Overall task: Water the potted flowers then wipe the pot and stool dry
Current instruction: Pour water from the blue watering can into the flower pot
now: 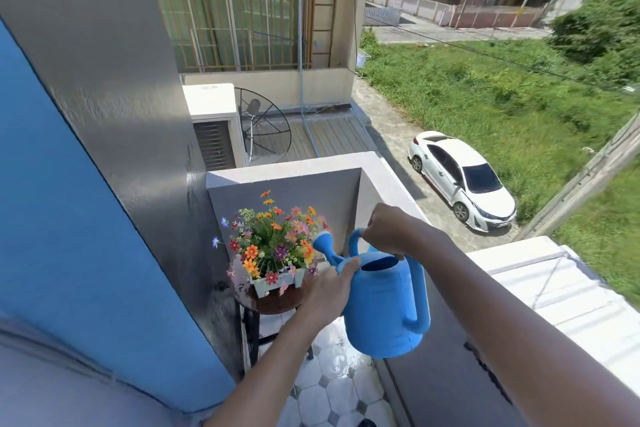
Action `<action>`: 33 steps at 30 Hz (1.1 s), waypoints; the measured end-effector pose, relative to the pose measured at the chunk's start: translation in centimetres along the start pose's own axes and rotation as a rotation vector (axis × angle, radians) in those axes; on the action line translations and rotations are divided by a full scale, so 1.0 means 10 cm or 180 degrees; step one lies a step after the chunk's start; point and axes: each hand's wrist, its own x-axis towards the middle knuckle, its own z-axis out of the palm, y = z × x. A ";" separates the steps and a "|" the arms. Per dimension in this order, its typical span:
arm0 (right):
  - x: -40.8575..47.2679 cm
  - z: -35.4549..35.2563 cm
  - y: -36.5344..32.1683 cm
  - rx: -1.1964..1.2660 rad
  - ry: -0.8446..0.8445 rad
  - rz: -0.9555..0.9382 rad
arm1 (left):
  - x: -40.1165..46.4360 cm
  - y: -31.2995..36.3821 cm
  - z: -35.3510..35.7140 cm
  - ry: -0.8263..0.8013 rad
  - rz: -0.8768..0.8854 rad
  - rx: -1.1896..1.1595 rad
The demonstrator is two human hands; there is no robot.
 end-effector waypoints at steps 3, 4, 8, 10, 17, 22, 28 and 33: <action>0.03 -0.01 -0.01 0.0042 0.0015 -0.0034 | 0.00 0.03 -0.02 0.0062 0.0039 0.0047; 0.04 -0.02 -0.01 0.0051 0.0042 -0.0056 | -0.01 0.04 -0.05 0.0121 0.0082 0.0074; 0.07 -0.03 -0.04 0.0163 0.0046 -0.0153 | 0.00 0.04 -0.15 0.0193 0.0178 0.0084; 0.09 -0.04 -0.06 0.0248 0.0002 -0.0271 | 0.03 0.00 -0.19 0.0261 0.0195 0.0104; 0.22 0.00 -0.04 0.0700 0.0010 -0.0640 | 0.13 -0.05 -0.29 0.0604 0.0168 0.0091; 0.36 0.12 0.22 0.1216 -0.0084 -0.0471 | 0.31 -0.03 -0.21 0.0618 0.0215 0.0168; 0.44 0.38 0.70 0.2603 -0.0191 -0.0106 | 0.64 0.00 0.06 0.0386 0.0366 0.0181; 0.48 0.56 1.18 0.3233 0.0194 0.0422 | 1.00 0.14 0.43 0.0000 0.0556 0.0342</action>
